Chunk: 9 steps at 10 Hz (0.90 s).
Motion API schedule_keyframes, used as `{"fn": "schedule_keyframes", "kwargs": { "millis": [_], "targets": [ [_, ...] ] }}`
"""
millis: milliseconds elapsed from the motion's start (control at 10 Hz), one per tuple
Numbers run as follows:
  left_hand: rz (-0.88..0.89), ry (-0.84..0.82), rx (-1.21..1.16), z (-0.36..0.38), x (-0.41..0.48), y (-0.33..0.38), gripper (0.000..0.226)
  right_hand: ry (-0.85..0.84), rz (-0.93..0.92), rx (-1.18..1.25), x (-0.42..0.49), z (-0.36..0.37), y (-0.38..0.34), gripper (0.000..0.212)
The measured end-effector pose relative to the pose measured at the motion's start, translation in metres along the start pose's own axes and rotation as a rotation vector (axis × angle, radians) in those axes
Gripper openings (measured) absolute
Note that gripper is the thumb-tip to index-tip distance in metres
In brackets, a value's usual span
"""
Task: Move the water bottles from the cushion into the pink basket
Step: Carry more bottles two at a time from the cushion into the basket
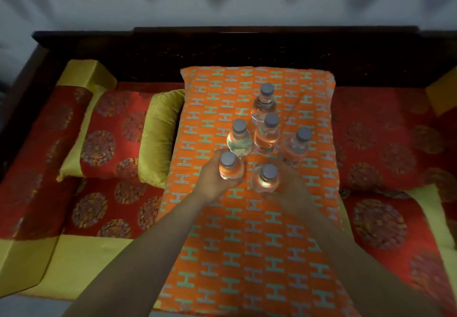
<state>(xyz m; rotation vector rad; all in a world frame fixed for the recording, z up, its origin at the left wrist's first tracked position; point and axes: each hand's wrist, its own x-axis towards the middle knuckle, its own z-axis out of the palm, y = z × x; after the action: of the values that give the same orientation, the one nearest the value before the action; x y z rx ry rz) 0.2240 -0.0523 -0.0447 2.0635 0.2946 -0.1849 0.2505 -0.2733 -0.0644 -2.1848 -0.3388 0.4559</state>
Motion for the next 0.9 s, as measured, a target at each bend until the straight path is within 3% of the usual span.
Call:
{"fn": "schedule_keyframes", "kwargs": {
  "millis": [200,400,700,900],
  "targets": [
    [-0.018,0.014,0.045,-0.014,-0.011,0.002,0.068,0.138,0.017,0.278,-0.023,-0.005,-0.030,0.058],
    [0.034,0.018,-0.002,-0.034,-0.032,0.024,0.074,0.343,0.082,0.375,-0.054,-0.019,-0.053,0.055],
    [0.316,-0.064,-0.035,-0.022,-0.048,0.125,0.048,0.644,0.025,0.290,-0.130,-0.102,-0.079,0.051],
    [0.452,-0.169,-0.012,0.031,-0.062,0.193,0.052,0.851,0.096,0.260,-0.203,-0.166,-0.067,0.052]
  ]
}}
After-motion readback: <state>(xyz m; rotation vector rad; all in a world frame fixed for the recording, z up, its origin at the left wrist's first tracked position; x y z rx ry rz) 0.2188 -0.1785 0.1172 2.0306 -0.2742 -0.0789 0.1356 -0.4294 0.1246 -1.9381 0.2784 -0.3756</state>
